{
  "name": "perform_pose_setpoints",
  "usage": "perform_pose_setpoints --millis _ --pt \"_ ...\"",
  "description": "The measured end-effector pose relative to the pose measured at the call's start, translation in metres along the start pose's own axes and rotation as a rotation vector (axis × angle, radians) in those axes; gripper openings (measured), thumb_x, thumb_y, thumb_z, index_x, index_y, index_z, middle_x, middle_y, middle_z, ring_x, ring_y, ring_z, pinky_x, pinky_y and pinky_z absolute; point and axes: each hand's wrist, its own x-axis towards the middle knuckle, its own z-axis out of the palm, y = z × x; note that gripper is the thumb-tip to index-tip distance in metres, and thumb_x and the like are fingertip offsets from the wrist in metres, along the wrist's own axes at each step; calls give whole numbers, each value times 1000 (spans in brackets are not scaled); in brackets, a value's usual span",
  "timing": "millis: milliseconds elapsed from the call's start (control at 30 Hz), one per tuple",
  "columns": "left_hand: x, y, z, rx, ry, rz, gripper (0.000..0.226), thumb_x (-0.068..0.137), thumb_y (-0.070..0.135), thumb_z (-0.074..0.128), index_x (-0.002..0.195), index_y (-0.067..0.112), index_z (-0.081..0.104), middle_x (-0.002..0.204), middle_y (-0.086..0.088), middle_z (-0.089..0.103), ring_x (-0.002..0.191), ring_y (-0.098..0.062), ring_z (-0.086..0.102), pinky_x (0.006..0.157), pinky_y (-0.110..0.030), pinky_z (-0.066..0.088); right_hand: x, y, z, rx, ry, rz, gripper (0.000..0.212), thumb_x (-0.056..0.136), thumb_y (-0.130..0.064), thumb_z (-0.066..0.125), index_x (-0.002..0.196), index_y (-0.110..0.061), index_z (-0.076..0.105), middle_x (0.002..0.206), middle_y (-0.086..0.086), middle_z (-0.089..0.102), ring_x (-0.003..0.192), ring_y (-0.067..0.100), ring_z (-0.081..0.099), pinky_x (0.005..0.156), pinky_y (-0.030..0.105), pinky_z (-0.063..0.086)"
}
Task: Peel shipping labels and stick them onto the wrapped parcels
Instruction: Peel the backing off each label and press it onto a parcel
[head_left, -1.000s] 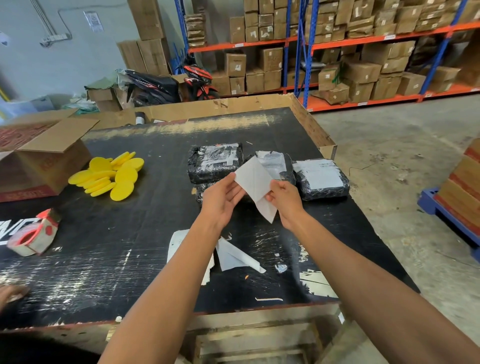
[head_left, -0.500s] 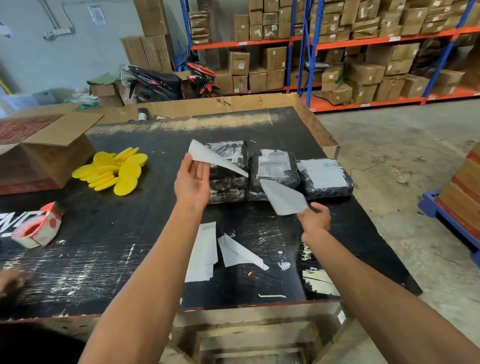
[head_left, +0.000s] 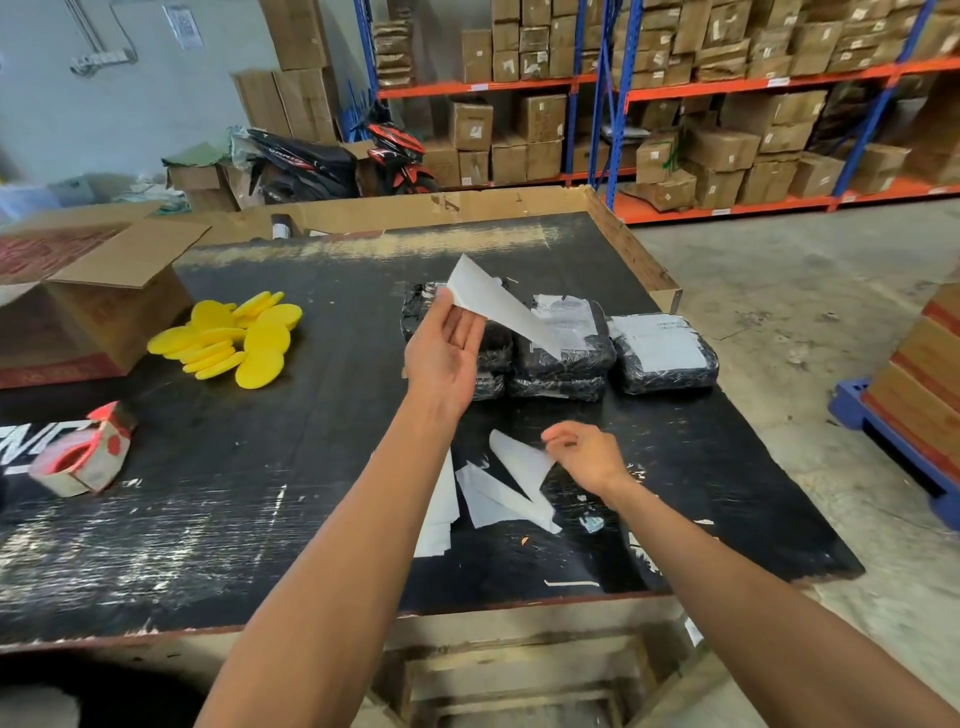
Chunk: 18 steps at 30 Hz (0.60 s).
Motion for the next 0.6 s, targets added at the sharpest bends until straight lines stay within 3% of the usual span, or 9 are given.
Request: perform_pose_setpoints --millis 133,233,300,400,467,600 --pt "1 -5 0 48 5 -16 23 99 11 61 119 2 64 107 -15 73 98 -23 71 82 -33 61 -12 -23 -14 198 494 -193 25 97 -17 59 121 -25 58 118 -5 54 96 6 57 91 32 51" --pt "-1 -15 2 92 -10 -49 13 99 11 60 107 5 67 108 -13 73 98 -21 72 86 -33 60 -16 -47 -24 148 524 -429 39 89 -22 69 123 -23 52 117 -8 48 101 -2 46 95 19 39" --pt "-2 -24 4 111 -10 -74 12 99 12 61 105 6 68 111 -14 73 99 -21 72 93 -35 57 -11 -61 -24 -17 521 -493 45 86 -31 72 124 -21 51 119 -7 49 106 4 45 96 24 35" --pt "-2 -36 10 128 -11 -108 12 99 12 60 105 5 68 117 -15 71 99 -21 71 94 -35 57 6 -68 -23 -142 597 -493 29 90 -25 69 115 -18 57 115 -2 55 103 18 54 92 34 39" --pt "-2 -41 15 146 -23 -126 13 99 11 59 107 5 67 115 -15 71 98 -21 71 92 -34 57 16 -65 -25 -98 624 -480 14 93 -13 62 106 -18 59 107 -3 56 95 18 55 89 38 43" --pt "6 -42 22 209 -106 -225 19 98 19 61 111 7 66 116 -12 68 112 -28 67 98 -45 55 30 -59 -36 55 635 -425 14 93 -4 55 98 -16 58 98 -3 56 87 11 51 77 28 43"
